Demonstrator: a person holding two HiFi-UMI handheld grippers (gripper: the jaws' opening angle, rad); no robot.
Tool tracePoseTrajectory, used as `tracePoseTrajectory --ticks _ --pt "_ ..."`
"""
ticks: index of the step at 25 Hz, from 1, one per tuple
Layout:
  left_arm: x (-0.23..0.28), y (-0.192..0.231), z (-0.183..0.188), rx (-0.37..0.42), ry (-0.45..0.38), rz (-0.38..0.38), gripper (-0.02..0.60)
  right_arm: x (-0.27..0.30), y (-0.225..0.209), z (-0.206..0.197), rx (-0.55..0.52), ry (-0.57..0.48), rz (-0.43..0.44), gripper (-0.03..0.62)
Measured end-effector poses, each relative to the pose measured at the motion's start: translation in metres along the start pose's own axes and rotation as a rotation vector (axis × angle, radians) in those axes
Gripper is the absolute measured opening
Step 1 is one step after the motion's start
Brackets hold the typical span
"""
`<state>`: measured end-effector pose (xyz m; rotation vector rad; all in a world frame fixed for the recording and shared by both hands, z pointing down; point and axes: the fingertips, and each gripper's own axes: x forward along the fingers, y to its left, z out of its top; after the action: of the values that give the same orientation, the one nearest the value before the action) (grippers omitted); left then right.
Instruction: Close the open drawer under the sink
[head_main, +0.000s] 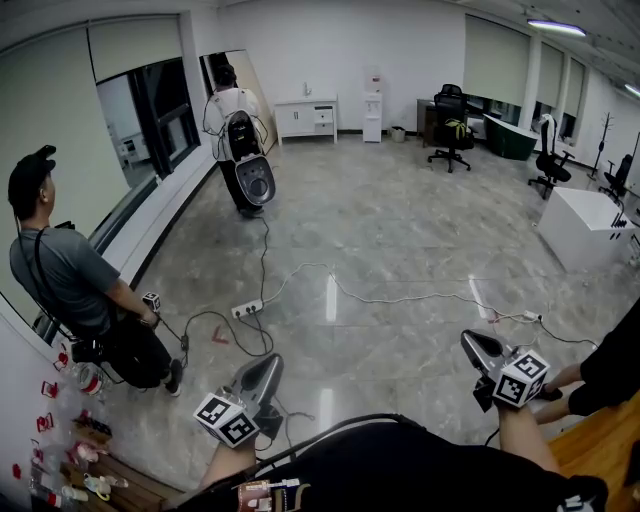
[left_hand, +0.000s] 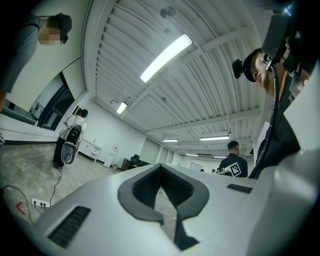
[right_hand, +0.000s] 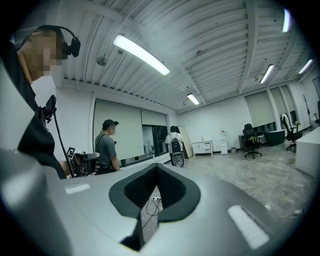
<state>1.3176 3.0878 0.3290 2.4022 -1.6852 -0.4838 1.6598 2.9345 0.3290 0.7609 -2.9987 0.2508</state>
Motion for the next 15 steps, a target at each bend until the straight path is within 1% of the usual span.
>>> tracePoseTrajectory --ticks 9,15 --pt "-0.031 0.057 0.02 -0.024 -0.001 -0.016 -0.002 0.053 0.041 0.006 -0.011 0.001 -0.009 -0.002" --pt "-0.051 0.105 0.032 -0.037 0.027 -0.024 -0.002 0.097 0.07 0.005 -0.015 0.008 -0.018 -0.002"
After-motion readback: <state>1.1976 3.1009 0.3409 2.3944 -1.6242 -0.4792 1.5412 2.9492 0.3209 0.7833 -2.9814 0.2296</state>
